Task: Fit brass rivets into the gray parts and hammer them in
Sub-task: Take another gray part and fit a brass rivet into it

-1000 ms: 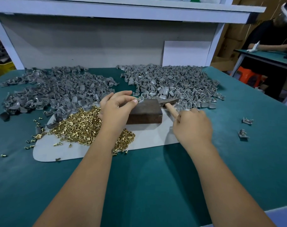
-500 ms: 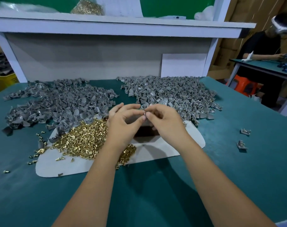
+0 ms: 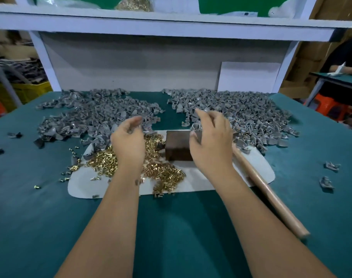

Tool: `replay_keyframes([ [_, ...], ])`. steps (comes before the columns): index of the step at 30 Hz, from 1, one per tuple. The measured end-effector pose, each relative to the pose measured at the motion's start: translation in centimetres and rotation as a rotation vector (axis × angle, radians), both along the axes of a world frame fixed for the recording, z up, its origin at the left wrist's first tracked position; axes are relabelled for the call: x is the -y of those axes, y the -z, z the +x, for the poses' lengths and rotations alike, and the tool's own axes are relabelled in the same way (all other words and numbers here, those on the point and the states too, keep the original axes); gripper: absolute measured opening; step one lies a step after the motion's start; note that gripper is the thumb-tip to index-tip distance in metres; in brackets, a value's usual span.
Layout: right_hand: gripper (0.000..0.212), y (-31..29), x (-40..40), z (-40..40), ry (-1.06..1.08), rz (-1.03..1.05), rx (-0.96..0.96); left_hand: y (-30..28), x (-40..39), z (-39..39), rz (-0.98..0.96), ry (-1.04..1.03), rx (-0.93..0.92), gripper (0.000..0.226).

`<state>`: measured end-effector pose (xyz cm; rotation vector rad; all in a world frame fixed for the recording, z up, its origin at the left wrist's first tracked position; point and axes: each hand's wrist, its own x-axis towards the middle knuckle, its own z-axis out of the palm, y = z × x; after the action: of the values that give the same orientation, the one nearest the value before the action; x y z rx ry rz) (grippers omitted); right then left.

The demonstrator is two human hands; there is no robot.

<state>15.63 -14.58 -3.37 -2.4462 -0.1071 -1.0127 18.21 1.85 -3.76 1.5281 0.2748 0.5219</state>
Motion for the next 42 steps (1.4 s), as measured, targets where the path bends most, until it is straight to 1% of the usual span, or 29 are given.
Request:
replay_keyframes([
  [1,0.044,-0.4,-0.1,-0.2,-0.042,0.014,0.042,-0.1,-0.5,0.2,-0.07,-0.047,0.008,0.034],
  [3,0.029,-0.8,-0.8,-0.8,-0.159,0.041,0.01,-0.5,-1.5,0.3,-0.148,-0.129,0.052,0.039],
  [4,0.024,-0.8,-1.2,-1.2,-0.224,-0.001,-0.044,-0.7,-1.9,0.3,-0.149,-0.154,0.075,0.043],
  [6,0.023,-0.4,-2.2,-1.6,-0.346,-0.211,-0.158,-0.7,-2.5,0.4,-0.08,-0.173,0.077,0.053],
  [8,0.026,0.1,-3.2,-1.8,-0.425,-0.412,-0.255,-0.4,-2.5,0.5,0.081,-0.131,0.045,0.06],
  [10,0.032,0.3,-4.0,-1.8,-0.416,-0.525,-0.301,0.1,-2.0,0.8,0.298,0.021,0.025,0.06],
  [11,0.034,0.4,-4.3,-1.8,-0.406,-0.554,-0.316,0.4,-1.6,1.0,0.415,0.113,0.006,0.056],
  [13,0.031,0.4,-4.8,-1.8,-0.425,-0.537,-0.36,1.0,-1.1,1.6,0.68,0.221,-0.074,0.044],
  [15,0.023,0.3,-5.0,-1.9,-0.466,-0.472,-0.399,1.2,-0.9,1.9,0.885,0.22,-0.168,0.032],
  [16,0.018,0.3,-5.0,-1.9,-0.478,-0.446,-0.406,1.2,-0.9,1.9,0.928,0.212,-0.202,0.028],
  [19,0.01,0.0,-5.1,-2.0,-0.494,-0.382,-0.436,1.0,-0.8,1.9,0.968,0.201,-0.233,0.022],
  [23,0.004,0.1,-5.1,-2.0,-0.532,-0.31,-0.461,0.8,-0.8,1.8,0.973,0.14,-0.225,0.011],
  [25,0.009,0.2,-5.0,-1.9,-0.537,-0.256,-0.444,0.7,-0.9,1.7,0.933,0.096,-0.192,0.006],
  [26,0.012,0.3,-4.9,-1.8,-0.536,-0.217,-0.422,0.7,-0.9,1.7,0.902,0.069,-0.166,0.005],
  [27,0.014,0.4,-4.7,-1.7,-0.536,-0.17,-0.397,0.5,-0.9,1.6,0.867,0.039,-0.134,0.011],
  [28,0.014,0.5,-4.6,-1.5,-0.537,-0.123,-0.375,0.4,-0.8,1.5,0.818,0.027,-0.091,0.016],
  [31,0.011,0.6,-4.2,-1.3,-0.542,-0.029,-0.357,-0.2,-0.2,0.9,0.589,0.065,0.042,0.02],
  [32,0.011,0.5,-4.1,-1.2,-0.53,0.014,-0.312,-0.4,0.1,0.6,0.516,0.085,0.065,0.022],
  [35,0.018,-0.3,-3.0,-0.7,-0.37,0.215,-0.015,-0.8,1.0,0.0,0.357,0.138,0.104,0.025],
  [36,0.02,-0.6,-2.2,-0.4,-0.306,0.303,0.038,-0.9,1.4,-0.2,0.324,0.157,0.107,0.026],
  [37,0.021,-0.8,-1.4,-0.1,-0.251,0.388,0.053,-1.0,1.7,-0.3,0.304,0.18,0.107,0.026],
  [39,0.022,-0.9,0.3,0.4,-0.158,0.502,0.019,-1.0,2.6,-0.6,0.306,0.246,0.106,0.025],
  [42,0.023,-0.7,1.9,0.9,-0.097,0.604,-0.045,-0.6,4.1,-0.8,0.412,0.34,0.1,0.023],
])
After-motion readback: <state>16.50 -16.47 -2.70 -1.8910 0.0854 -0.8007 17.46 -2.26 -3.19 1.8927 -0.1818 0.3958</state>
